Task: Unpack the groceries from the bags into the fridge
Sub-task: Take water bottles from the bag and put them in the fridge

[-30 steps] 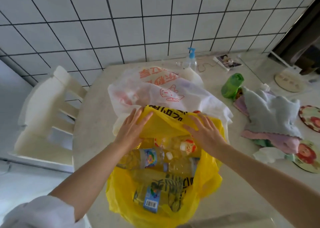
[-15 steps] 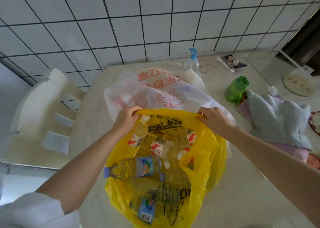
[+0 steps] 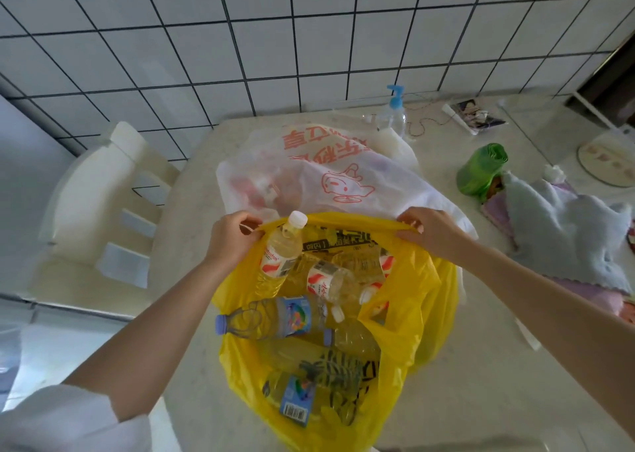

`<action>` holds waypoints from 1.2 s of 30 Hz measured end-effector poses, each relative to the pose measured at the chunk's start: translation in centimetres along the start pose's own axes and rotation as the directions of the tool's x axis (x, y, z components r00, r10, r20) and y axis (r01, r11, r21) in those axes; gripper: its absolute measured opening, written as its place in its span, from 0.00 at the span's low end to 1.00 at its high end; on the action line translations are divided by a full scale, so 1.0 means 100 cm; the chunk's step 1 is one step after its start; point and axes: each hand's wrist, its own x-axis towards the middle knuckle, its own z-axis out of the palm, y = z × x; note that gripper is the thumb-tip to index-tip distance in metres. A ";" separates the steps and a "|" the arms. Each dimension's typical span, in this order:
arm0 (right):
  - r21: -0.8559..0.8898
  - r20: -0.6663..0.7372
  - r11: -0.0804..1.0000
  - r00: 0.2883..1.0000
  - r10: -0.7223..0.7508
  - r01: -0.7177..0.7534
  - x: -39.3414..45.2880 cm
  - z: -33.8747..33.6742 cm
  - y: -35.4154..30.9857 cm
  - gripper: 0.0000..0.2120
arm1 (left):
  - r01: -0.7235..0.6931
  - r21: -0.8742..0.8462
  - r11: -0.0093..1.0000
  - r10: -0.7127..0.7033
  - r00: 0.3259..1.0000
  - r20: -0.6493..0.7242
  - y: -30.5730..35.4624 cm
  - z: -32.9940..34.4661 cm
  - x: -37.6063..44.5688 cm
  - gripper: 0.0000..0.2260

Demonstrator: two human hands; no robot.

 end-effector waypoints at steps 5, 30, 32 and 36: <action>-0.073 -0.229 0.957 0.929 -0.291 0.281 -0.027 0.015 -0.048 0.17 | -0.002 -0.027 1.000 -0.001 0.994 -0.109 -0.012 -0.011 -0.029 0.23; -0.199 0.091 0.980 0.995 0.028 -0.010 -0.080 0.102 -0.067 0.17 | -0.053 0.396 0.917 -0.082 0.945 0.317 -0.042 -0.002 -0.137 0.33; -0.218 0.090 0.976 0.996 0.026 -0.006 -0.081 0.100 -0.069 0.16 | -0.065 0.376 0.924 -0.058 0.950 0.307 -0.038 -0.006 -0.135 0.33; -0.173 0.040 0.985 0.999 -0.009 0.016 -0.086 0.082 -0.080 0.13 | -0.116 0.421 0.900 -0.002 0.963 0.269 -0.018 -0.014 -0.134 0.33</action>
